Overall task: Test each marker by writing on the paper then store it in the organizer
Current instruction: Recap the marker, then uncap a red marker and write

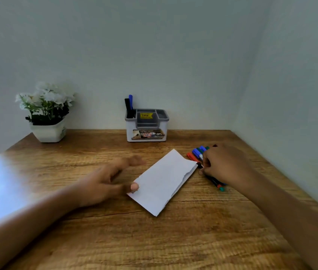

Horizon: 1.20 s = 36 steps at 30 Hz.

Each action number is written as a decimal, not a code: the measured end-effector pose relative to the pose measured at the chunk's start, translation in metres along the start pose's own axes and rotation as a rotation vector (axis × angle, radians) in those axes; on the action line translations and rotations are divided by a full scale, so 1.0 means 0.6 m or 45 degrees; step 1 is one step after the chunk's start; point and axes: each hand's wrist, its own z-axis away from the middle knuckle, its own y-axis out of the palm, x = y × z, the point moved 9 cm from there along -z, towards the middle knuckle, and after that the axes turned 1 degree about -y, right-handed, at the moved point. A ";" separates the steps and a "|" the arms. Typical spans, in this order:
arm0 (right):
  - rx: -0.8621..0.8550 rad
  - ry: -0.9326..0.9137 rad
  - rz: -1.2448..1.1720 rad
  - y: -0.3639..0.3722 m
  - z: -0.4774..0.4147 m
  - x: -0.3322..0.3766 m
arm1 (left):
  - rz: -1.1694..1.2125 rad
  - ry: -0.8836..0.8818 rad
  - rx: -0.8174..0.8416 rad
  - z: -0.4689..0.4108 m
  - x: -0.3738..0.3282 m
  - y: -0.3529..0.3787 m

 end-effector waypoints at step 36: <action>-0.757 -0.793 -0.305 -0.106 0.092 0.138 | -0.131 0.135 -0.401 0.013 -0.073 -0.040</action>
